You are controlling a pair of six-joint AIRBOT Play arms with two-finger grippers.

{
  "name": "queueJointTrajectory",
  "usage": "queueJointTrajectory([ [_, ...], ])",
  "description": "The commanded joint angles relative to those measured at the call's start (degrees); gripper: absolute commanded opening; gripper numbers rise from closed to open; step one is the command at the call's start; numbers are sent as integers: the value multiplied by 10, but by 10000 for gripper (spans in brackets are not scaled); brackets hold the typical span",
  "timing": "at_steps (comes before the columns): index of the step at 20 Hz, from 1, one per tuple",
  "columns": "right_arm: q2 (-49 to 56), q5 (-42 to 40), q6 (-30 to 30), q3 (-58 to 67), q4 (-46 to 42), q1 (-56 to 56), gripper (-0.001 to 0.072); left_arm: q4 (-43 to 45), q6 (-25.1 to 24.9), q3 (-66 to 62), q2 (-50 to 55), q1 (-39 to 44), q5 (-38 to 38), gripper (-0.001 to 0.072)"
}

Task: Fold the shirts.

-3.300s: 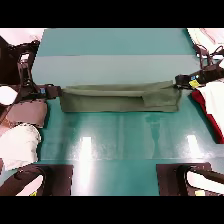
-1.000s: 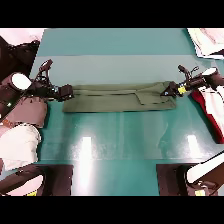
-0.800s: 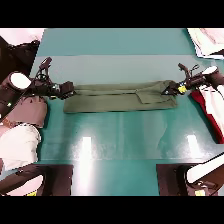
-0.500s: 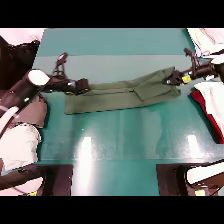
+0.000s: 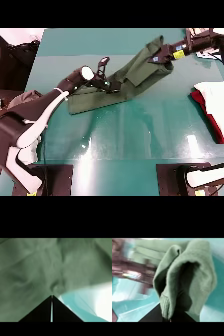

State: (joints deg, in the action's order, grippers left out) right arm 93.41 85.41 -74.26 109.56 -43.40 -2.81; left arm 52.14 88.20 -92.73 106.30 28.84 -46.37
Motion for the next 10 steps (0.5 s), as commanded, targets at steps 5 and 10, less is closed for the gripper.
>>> queueJointTrajectory([
  [5, 12, -12, -23, 36, 3, -90, 17, 28, 33, -70, 55, 11, 33, 21],
  [10, 36, -32, -23, 36, 3, -124, 17, 145, 33, -143, 48, -30, -147, 22],
])
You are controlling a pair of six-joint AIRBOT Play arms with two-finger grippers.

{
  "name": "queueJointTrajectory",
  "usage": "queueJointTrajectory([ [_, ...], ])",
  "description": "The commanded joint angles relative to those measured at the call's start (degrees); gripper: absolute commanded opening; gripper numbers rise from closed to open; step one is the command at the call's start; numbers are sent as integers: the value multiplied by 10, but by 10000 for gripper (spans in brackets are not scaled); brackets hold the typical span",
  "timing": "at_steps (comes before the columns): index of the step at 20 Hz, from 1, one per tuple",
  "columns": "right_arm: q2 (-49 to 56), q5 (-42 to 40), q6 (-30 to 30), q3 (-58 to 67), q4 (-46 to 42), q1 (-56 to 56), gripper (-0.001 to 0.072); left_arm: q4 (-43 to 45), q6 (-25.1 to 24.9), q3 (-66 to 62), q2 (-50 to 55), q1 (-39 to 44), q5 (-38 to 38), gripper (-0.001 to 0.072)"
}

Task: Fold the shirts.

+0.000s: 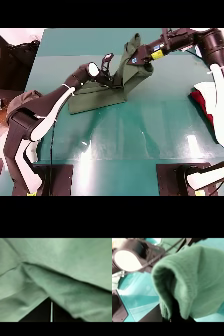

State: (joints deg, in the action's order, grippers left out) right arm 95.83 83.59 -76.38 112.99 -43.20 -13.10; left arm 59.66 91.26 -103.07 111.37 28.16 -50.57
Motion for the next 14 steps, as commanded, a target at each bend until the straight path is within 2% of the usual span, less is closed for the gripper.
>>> queueJointTrajectory([
  [1, 16, -21, -2, 2, 1, -28, 16, 101, 2, -56, -10, -38, -149, 22],
  [4, 25, -52, -2, 2, 1, -54, 17, 200, -4, -103, -50, -96, -264, 21],
  [6, 33, -76, -1, 2, 0, -75, 17, 239, -23, -124, -90, -135, -308, 22],
  [8, 45, -108, -1, 2, 1, -98, 17, 246, -45, -127, -134, -173, -330, 22],
  [12, 90, -168, 0, 2, 1, -148, 21, 253, -48, -127, -204, -225, -354, 22],
  [14, 120, -223, 22, 2, 2, -181, 24, 255, -48, -127, -226, -231, -354, 23],
])
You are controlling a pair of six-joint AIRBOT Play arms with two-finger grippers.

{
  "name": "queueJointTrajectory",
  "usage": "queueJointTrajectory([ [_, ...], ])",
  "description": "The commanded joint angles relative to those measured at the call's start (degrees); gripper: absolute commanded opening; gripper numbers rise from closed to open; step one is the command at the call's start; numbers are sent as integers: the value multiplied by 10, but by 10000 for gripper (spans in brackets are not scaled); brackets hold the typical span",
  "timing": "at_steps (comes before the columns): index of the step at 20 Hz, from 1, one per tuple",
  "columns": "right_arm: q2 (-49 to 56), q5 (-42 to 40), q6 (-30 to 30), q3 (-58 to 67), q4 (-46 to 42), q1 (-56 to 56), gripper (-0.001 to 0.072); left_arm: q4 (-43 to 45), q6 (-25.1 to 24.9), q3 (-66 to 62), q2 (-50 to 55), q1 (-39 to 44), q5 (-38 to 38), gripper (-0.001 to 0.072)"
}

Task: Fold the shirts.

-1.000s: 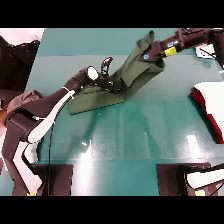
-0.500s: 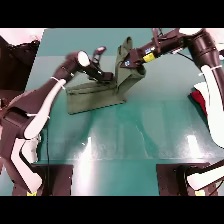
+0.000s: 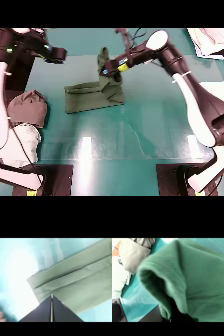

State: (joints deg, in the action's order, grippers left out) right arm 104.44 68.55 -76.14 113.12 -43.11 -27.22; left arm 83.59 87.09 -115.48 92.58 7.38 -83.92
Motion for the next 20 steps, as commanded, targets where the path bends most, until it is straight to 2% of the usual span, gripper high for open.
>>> queueJointTrajectory([
  [1, 49, -105, 31, 0, 1, -59, 44, 18, -6, -3, -44, -23, -21, 23],
  [2, 65, -142, 40, 1, 2, -85, 243, 16, -6, -3, -48, -23, -21, 23],
  [3, 80, -175, 44, 1, 6, -108, 408, 15, -6, -3, -49, -23, -21, 22],
  [4, 93, -211, 58, 1, 21, -131, 525, 15, -5, -3, -49, -23, -23, 22],
  [5, 99, -231, 59, 1, 31, -146, 559, 15, -6, -3, -49, -23, -23, 23],
  [7, 94, -227, 61, 1, 7, -151, 560, 15, -6, -3, -49, -23, -31, 23],
  [10, 61, -126, 60, 1, -64, -106, 560, 15, -12, -3, -49, -23, -40, 23],
  [15, 31, 52, 44, 0, -80, 34, 560, -8, -12, -3, -49, -23, -27, 23],
  [16, 34, 70, 30, -1, -79, 63, 601, -15, -12, -3, -49, -23, -23, 23],
  [17, 40, 81, 18, -1, -75, 87, 680, -21, -12, -3, -49, -23, -20, 23],
  [18, 50, 89, 4, -1, -75, 113, 706, -28, -12, -3, -49, -23, -20, 23],
  [20, 75, 104, -29, -1, -74, 145, 706, -39, -12, -3, -49, -23, -21, 23],
])
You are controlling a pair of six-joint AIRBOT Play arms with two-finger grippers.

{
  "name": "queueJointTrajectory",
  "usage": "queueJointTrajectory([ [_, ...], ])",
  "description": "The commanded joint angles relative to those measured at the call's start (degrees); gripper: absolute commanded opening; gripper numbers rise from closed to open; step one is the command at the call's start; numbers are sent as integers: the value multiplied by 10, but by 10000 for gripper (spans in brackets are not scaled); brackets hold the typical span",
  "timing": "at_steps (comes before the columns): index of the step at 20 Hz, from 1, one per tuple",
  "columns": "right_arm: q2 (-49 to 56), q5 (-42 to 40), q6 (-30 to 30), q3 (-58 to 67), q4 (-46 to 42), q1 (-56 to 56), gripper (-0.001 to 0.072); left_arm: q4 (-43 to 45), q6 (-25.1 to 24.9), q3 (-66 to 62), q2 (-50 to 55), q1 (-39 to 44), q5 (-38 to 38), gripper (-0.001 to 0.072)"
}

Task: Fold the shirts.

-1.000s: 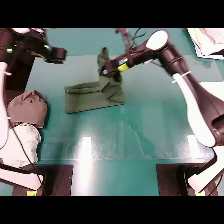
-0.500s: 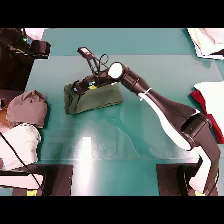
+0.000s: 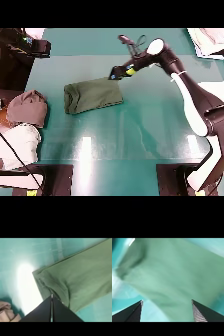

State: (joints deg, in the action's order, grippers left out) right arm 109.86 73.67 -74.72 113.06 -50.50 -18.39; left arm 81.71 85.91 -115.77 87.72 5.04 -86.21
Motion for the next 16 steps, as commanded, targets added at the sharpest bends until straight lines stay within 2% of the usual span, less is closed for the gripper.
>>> queueJointTrajectory([
  [1, 38, 60, -52, 0, 8, 65, 706, -26, 0, 0, 0, 0, 3, 23],
  [7, 148, 52, -63, 0, 165, 46, 704, -34, -1, 4, 0, 0, 1, 23],
  [13, 172, -53, -63, 5, 195, -12, 685, -38, -9, 25, 0, 1, 0, 23],
  [14, 172, -65, -62, 10, 195, -19, 599, -40, -9, 24, 0, 0, 1, 23],
  [16, 172, -75, -49, 24, 194, -25, 213, -42, -9, 24, 0, 0, 0, 23],
])
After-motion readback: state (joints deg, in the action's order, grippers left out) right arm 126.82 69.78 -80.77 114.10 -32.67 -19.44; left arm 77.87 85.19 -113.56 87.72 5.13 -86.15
